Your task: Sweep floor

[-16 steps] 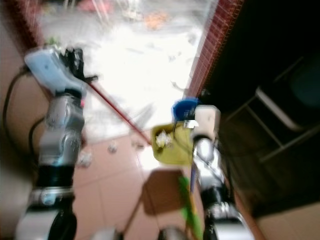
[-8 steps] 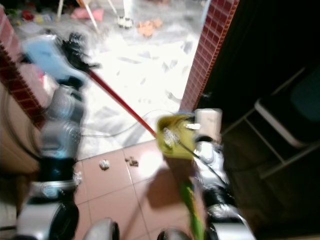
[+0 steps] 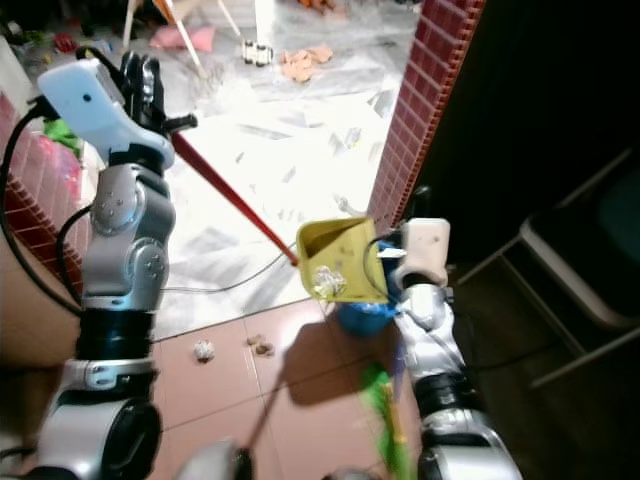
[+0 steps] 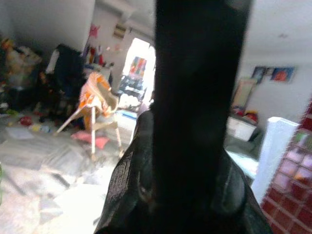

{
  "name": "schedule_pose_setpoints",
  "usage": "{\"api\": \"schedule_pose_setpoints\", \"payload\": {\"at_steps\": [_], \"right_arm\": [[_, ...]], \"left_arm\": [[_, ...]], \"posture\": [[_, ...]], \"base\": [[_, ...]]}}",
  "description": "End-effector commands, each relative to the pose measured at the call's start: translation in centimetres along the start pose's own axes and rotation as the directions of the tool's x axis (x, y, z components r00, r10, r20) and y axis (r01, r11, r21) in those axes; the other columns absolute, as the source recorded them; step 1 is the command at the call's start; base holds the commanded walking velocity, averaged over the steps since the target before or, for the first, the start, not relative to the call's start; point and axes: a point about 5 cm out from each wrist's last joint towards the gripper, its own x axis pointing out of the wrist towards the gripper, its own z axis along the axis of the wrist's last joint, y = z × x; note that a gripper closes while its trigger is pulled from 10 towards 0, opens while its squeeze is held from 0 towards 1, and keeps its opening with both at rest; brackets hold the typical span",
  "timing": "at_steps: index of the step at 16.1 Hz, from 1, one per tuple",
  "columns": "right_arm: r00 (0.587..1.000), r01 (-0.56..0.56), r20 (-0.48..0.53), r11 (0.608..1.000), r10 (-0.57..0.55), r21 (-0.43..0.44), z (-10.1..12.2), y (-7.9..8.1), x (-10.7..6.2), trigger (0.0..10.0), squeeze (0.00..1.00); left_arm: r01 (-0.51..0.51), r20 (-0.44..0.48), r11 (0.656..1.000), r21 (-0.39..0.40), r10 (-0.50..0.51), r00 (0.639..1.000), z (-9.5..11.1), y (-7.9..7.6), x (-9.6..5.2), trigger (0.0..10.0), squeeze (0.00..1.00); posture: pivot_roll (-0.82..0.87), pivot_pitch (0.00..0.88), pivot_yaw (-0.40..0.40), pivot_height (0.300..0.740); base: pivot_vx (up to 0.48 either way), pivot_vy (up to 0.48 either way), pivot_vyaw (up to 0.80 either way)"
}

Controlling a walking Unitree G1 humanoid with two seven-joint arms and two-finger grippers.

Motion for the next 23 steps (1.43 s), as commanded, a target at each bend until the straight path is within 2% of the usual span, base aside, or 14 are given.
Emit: {"api": "schedule_pose_setpoints", "payload": {"at_steps": [1, 5, 7, 10, 12, 14, 17, 20, 21, 22, 23], "right_arm": [[0.999, 0.031, 0.018, 0.999, -0.031, 0.010, 0.5, -0.9, 0.2, 10.0, 0.00], [1.000, 0.027, 0.017, 1.000, -0.027, 0.007, 0.4, -1.0, 0.2, 10.0, 0.00], [1.000, 0.026, 0.016, 1.000, -0.026, 0.006, 0.4, -0.9, 0.2, 10.0, 0.00], [1.000, 0.025, 0.016, 1.000, -0.025, 0.004, 0.4, -0.9, 0.2, 10.0, 0.00], [1.000, 0.025, 0.015, 1.000, -0.025, 0.004, 0.4, -0.9, 0.2, 10.0, 0.00], [1.000, 0.024, 0.015, 1.000, -0.024, 0.003, 0.4, -0.9, 0.3, 10.0, 0.00], [1.000, 0.024, 0.016, 1.000, -0.024, 0.002, 0.4, -0.8, 0.3, 10.0, 0.00], [1.000, 0.023, 0.016, 1.000, -0.023, 0.002, 0.5, -0.7, 0.3, 10.0, 0.00], [1.000, 0.022, 0.016, 1.000, -0.022, 0.002, 0.5, -0.8, 0.3, 10.0, 0.00], [1.000, 0.022, 0.016, 1.000, -0.022, 0.002, 0.5, -0.8, 0.4, 10.0, 0.00], [1.000, 0.022, 0.015, 1.000, -0.022, 0.001, 0.5, -0.8, 0.5, 10.0, 0.00]], "left_arm": [[0.033, 0.076, 0.999, 0.005, -0.033, 0.997, 1.5, -1.2, 0.3, 10.0, 0.00], [0.026, 0.078, 1.000, 0.017, -0.027, 0.997, 1.3, -1.1, 0.2, 10.0, 0.00], [0.038, 0.080, 0.999, 0.011, -0.038, 0.996, 1.2, -1.3, 0.1, 10.0, 0.00], [0.051, 0.073, 0.998, 0.041, -0.053, 0.996, 0.6, -1.5, -0.2, 10.0, 0.00], [0.088, 0.080, 0.993, 0.072, -0.094, 0.992, 0.5, -2.0, -0.5, 10.0, 0.00], [0.163, 0.096, 0.979, 0.123, -0.175, 0.980, 0.4, -3.2, -1.1, 10.0, 0.00], [0.241, 0.107, 0.958, 0.155, -0.258, 0.960, 0.3, -4.3, -1.7, 10.0, 0.00], [0.426, 0.135, 0.876, 0.225, -0.461, 0.877, 0.6, -6.8, -2.7, 10.0, 0.00], [0.523, 0.112, 0.820, 0.234, -0.557, 0.823, 0.4, -8.0, -3.3, 10.0, 0.00], [0.546, 0.096, 0.806, 0.228, -0.577, 0.811, 0.2, -8.2, -3.4, 10.0, 0.00], [0.630, 0.070, 0.743, 0.225, -0.657, 0.750, -0.2, -9.4, -4.1, 10.0, 0.00]], "posture": [[-0.01, 0.052, -0.021, 0.740], [-0.01, 0.054, -0.022, 0.740], [-0.01, 0.054, -0.024, 0.740], [-0.01, 0.057, -0.025, 0.740], [-0.01, 0.057, -0.025, 0.740], [-0.01, 0.058, -0.024, 0.740], [-0.01, 0.058, -0.024, 0.740], [0.00, 0.058, -0.025, 0.740], [0.00, 0.059, -0.025, 0.740], [0.00, 0.059, -0.025, 0.740], [0.00, 0.065, -0.027, 0.740]], "base": [[0.480, 0.000, 0.00], [0.438, 0.000, 0.00], [0.000, 0.000, 0.00], [0.000, 0.000, 0.00], [0.000, 0.000, 0.00], [0.000, 0.000, 0.00], [0.000, 0.000, 0.00], [0.000, 0.000, 0.00], [0.000, 0.000, 0.00], [0.000, 0.000, 0.00], [0.000, 0.000, 0.00]]}}
